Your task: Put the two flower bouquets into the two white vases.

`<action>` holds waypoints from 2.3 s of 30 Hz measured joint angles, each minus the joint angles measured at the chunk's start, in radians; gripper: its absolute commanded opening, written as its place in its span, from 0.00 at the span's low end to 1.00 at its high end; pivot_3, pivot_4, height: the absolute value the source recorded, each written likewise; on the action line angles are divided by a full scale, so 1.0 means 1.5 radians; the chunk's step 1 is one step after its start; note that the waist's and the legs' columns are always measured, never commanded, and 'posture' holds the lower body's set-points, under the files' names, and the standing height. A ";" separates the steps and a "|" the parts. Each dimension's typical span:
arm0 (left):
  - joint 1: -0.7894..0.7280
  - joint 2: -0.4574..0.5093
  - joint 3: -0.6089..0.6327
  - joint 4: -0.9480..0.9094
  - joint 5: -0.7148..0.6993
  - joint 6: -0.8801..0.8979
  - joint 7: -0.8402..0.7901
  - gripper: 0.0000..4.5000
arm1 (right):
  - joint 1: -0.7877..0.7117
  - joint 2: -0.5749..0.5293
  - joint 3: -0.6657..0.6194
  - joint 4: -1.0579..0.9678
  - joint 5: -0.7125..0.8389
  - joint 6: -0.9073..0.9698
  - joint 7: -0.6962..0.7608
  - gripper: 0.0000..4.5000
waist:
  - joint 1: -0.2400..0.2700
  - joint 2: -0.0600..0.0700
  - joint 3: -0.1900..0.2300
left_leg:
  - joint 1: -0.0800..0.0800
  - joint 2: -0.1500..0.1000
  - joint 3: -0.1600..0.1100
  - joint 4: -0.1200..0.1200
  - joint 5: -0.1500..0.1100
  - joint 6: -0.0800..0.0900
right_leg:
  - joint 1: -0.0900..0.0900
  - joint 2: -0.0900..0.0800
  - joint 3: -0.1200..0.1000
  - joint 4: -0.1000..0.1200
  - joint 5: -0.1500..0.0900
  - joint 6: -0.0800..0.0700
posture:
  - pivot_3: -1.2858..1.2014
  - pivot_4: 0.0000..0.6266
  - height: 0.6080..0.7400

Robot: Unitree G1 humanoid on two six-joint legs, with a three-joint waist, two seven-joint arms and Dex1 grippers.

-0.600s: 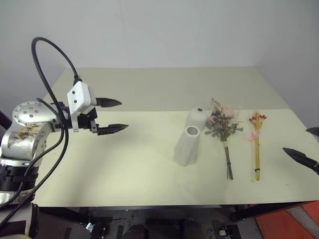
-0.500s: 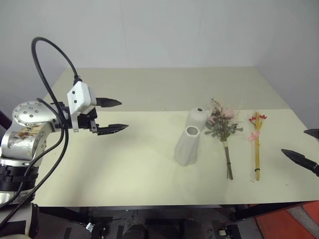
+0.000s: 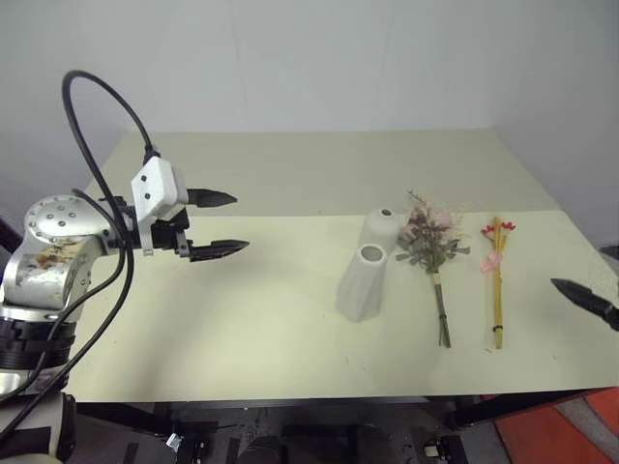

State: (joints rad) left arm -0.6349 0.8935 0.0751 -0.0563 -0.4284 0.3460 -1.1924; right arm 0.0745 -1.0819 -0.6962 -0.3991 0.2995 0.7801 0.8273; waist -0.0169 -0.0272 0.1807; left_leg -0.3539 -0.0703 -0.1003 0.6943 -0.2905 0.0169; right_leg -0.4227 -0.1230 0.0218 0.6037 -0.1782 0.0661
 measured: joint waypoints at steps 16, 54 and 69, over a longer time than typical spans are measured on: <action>-0.042 -0.054 -0.044 0.031 0.024 -0.025 -0.012 0.90 | -0.689 0.027 0.584 0.659 -0.085 0.239 0.022 0.99 | -0.003 0.000 0.000 | -0.023 -0.002 0.007 0.003 0.004 -0.007 | -0.025 0.000 0.000 0.004 0.005 -0.006 | 0.52 0.24 1.00; -0.006 -0.049 -0.045 -0.013 0.023 -0.022 0.014 0.90 | -0.877 0.190 0.610 1.126 -0.315 0.006 0.068 0.01 | -0.021 0.000 0.000 | -0.017 -0.001 0.012 0.003 0.004 -0.007 | -0.024 0.001 0.006 0.006 0.007 -0.006 | 0.52 0.24 1.00; -0.028 -0.031 -0.043 0.017 0.026 -0.023 -0.008 0.90 | -0.774 0.390 0.211 0.791 -0.015 -0.528 -0.372 0.01 | -0.035 0.000 0.000 | -0.016 0.003 0.013 0.002 0.004 -0.006 | -0.023 0.006 0.013 0.007 0.010 -0.005 | 0.52 0.24 1.00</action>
State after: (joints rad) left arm -0.6769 0.8471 0.0106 -0.0308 -0.3893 0.3119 -1.2045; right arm -1.0859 -0.4973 -0.3802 0.7867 0.2767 -0.0121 0.2688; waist -0.0691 -0.0272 0.1810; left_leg -0.3774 -0.0664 -0.0809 0.6974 -0.2848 0.0079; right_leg -0.4576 -0.1140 0.0411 0.6145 -0.1626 0.0582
